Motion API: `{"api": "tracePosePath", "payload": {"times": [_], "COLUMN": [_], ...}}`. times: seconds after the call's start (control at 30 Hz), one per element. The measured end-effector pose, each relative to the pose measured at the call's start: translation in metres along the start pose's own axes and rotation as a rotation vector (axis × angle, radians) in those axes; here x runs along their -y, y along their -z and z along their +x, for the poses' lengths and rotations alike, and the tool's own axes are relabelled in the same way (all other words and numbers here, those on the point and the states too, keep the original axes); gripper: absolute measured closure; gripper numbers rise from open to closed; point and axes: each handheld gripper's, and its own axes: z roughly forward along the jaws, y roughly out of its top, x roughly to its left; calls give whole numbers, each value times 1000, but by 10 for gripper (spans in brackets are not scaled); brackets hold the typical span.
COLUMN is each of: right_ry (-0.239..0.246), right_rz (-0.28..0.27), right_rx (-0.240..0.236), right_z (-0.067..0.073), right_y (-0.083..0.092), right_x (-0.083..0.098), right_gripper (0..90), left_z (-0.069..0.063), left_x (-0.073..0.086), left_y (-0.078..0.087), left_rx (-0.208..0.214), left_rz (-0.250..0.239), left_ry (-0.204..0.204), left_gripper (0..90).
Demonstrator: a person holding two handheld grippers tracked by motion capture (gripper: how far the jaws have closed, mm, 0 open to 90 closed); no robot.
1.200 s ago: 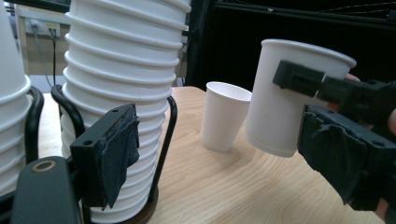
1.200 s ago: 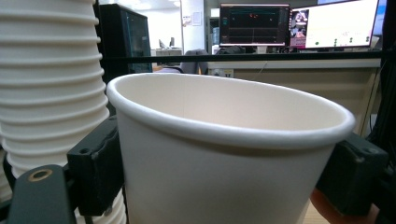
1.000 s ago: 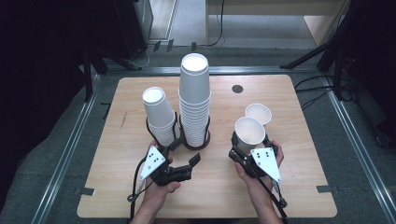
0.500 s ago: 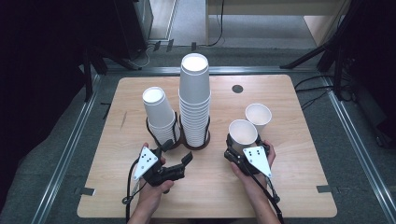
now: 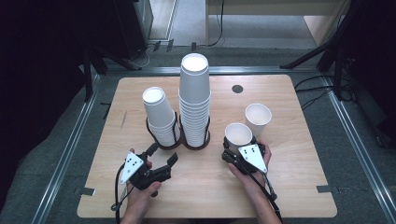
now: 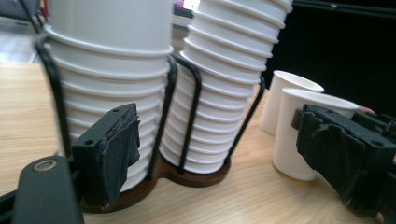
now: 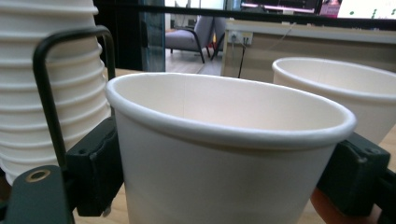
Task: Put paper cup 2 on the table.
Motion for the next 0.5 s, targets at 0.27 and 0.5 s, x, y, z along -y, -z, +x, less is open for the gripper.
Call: {"api": "tracePosePath", "payload": {"times": [0.27, 0.5], "right_ry": [4, 16], "right_rz": [32, 68], "right_rx": [5, -12], "right_z": [-1, -4], "right_y": [2, 6], "right_x": [-2, -4], "right_gripper": [123, 105], "left_z": [10, 20], "left_x": [6, 6], "left_y": [12, 15], "left_rx": [-75, -177], "left_rz": [-8, -6], "left_ry": [-19, -13], "left_gripper": [134, 134]}}
